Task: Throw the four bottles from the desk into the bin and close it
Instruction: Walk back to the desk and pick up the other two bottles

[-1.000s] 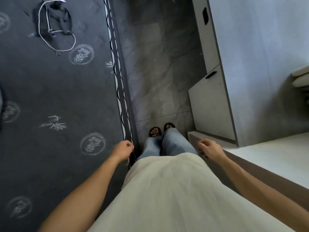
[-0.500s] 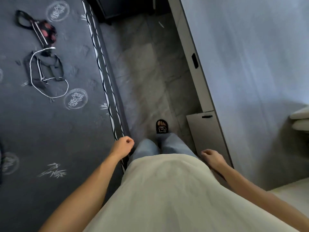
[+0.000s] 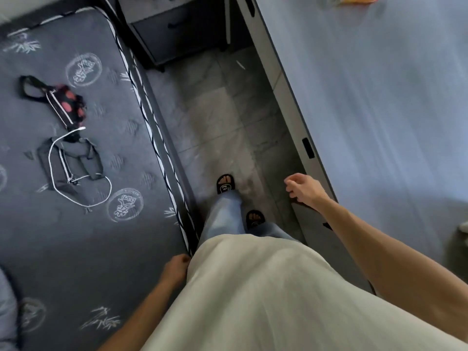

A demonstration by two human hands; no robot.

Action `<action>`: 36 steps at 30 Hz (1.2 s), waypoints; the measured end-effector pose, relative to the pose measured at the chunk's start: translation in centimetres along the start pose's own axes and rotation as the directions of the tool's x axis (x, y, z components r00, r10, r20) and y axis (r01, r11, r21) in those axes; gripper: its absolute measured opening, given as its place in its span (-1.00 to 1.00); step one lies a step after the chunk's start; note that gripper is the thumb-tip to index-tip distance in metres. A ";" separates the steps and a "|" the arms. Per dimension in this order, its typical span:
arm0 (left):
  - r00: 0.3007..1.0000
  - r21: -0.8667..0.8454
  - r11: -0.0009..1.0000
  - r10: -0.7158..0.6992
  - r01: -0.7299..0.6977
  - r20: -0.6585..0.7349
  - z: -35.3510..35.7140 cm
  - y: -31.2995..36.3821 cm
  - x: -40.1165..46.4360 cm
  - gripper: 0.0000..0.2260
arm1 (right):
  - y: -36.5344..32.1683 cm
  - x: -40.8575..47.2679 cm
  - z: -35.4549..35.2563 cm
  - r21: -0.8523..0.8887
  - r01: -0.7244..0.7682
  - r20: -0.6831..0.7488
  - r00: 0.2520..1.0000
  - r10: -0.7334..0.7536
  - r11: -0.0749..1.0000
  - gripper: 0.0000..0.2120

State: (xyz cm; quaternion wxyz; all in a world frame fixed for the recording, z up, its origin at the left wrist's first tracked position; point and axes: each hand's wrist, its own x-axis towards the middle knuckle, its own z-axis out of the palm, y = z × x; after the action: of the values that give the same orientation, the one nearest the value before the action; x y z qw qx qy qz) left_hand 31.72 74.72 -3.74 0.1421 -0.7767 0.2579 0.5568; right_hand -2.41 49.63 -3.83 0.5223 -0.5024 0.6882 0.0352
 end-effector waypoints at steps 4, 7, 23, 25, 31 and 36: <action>0.993 0.020 0.994 0.111 -0.110 -0.041 -6.9 5.6 2.7 -0.88 | -1.8 1.4 -0.2 0.008 -0.083 -0.036 0.996 0.083 0.997 -0.73; 0.981 0.109 0.979 0.179 -0.170 -0.079 -12.0 11.1 5.1 -0.81 | -1.8 1.7 0.0 0.027 -0.158 -0.062 0.985 0.160 0.987 -0.72; 0.938 0.191 0.931 0.333 -0.310 -0.100 -27.8 36.3 12.8 -0.82 | -4.5 6.8 -4.9 0.101 -0.426 0.016 0.904 0.427 0.899 -0.74; 0.948 0.230 0.935 0.301 -0.271 -0.104 -29.0 36.9 13.2 -0.82 | -6.7 9.4 -6.9 0.109 -0.394 0.014 0.919 0.395 0.913 -0.74; 0.967 0.337 0.920 0.241 -0.202 -0.078 -33.0 37.8 14.2 -0.79 | -14.5 16.5 -12.4 0.232 -0.268 -0.009 0.961 0.277 0.935 -0.75; 0.981 0.400 0.900 0.192 -0.173 -0.009 -36.7 40.2 15.8 -0.84 | -19.6 21.4 -16.0 0.341 -0.185 -0.089 0.970 0.228 0.922 -0.76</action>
State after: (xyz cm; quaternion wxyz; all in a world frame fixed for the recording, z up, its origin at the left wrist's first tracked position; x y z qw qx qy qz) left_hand 42.17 19.02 -3.39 0.2377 -0.7173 0.4405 0.4848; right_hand 2.03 16.81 -3.44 0.5475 -0.3335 0.7653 -0.0577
